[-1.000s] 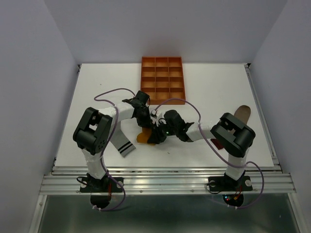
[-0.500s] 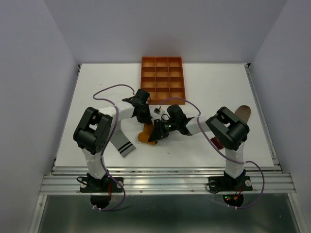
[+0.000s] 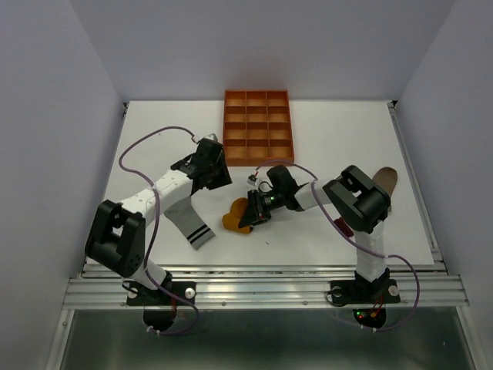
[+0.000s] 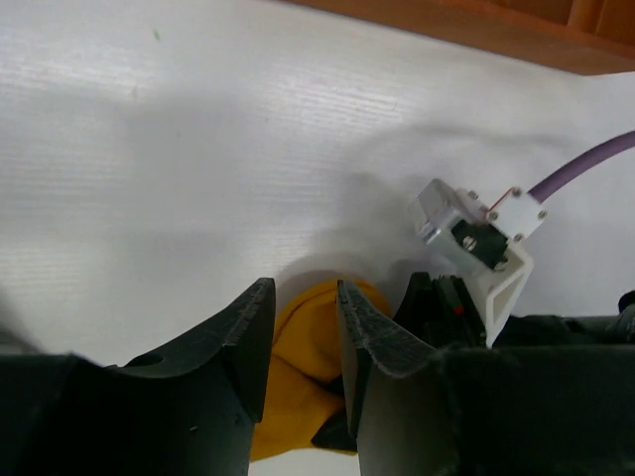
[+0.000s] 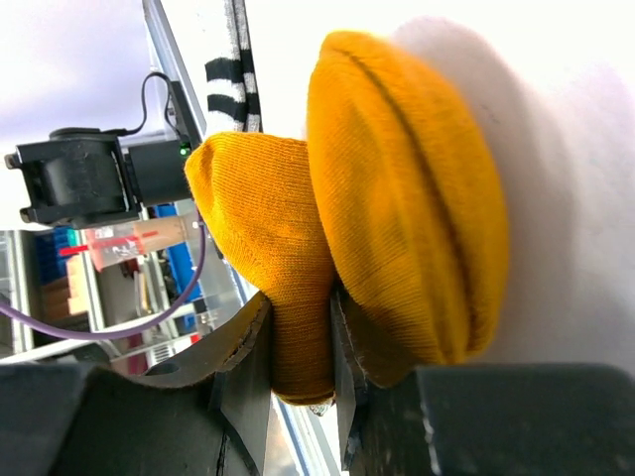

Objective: Roll the socks
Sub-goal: Roll the sock at the center of the board.

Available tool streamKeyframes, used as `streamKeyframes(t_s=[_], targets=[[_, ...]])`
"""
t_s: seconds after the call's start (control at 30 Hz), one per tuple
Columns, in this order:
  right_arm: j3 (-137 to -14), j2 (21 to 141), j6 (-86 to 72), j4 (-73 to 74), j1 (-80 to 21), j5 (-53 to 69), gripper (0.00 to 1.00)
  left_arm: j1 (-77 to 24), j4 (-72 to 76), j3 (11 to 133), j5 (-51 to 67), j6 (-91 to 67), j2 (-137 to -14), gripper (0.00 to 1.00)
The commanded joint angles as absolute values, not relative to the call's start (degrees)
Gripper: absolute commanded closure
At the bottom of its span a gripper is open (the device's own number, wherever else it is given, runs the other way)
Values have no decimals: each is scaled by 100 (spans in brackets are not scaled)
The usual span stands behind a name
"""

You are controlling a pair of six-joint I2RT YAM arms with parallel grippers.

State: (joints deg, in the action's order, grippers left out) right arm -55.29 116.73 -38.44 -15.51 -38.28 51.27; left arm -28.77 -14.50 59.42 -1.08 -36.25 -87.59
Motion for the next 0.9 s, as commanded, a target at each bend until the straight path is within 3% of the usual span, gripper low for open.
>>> streamKeyframes(t_s=[0.0,0.23,0.37,0.87], targets=[[-5317,12137,-3700,-501,-3762,4386,99,-2874,-1626,5328,156,-3657,-8280,57],[-5291,12208,-3770,-492,-3595,4298,99,-2892,-768,3948,1405,-3805,-7533,46],[-5309,12296,-3823,-501,-3542,4307,99,-2935,-142,3324,1898,-4016,-7146,45],[-5318,12481,-4016,-492,-3428,4307,99,-3014,150,3006,1451,-3832,-6846,45]])
